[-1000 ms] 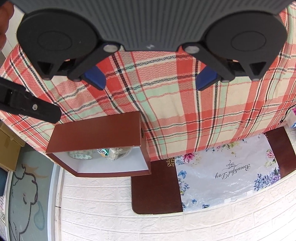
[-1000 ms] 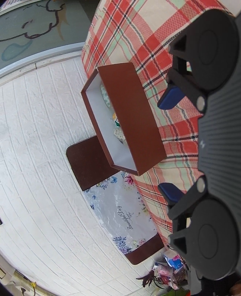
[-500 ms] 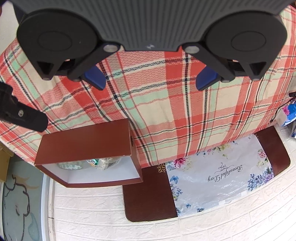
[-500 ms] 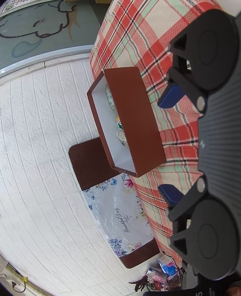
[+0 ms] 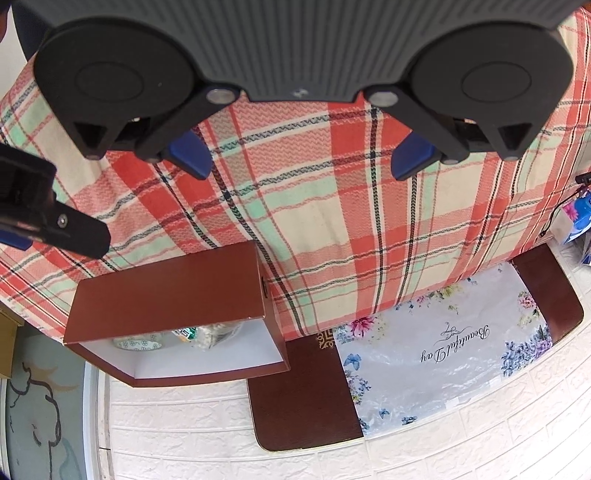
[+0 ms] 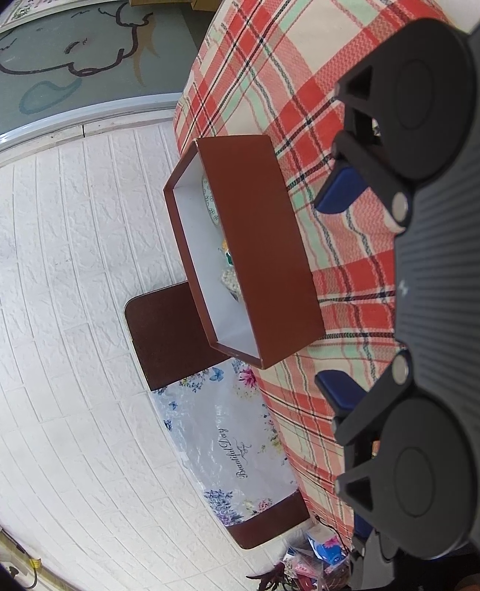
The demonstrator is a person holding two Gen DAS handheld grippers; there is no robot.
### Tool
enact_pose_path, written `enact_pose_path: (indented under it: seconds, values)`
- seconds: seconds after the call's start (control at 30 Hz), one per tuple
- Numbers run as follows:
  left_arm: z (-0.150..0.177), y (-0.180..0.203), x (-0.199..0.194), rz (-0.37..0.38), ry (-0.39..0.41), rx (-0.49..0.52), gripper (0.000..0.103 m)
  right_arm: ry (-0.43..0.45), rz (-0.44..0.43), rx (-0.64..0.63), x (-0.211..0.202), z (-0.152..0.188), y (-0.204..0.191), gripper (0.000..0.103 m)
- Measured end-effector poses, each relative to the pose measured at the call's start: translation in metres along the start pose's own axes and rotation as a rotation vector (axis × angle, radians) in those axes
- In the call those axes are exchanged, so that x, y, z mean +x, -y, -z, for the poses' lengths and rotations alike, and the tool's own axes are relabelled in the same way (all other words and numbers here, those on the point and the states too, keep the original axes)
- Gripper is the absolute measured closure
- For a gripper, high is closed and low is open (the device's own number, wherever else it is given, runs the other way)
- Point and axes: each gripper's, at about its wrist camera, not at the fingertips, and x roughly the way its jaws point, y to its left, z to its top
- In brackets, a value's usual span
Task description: Organize objects
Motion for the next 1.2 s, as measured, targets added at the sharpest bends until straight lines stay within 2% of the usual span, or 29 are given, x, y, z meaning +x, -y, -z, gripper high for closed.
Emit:
enact_pose_path:
  seconds: [0.4,0.77,1.2]
  values:
    - [-0.002,0.000,0.000,0.007,0.037,0.019,0.000,-0.007,0.007,-0.016,0.013,0.003,-0.005,0.007]
    - [-0.004,-0.002,0.005,-0.017,0.017,0.004,0.000,-0.001,0.024,-0.011,0.020,0.003,-0.001,0.007]
    - [-0.004,-0.003,0.008,0.004,0.003,-0.012,0.000,0.003,0.045,-0.004,0.022,0.005,-0.001,0.007]
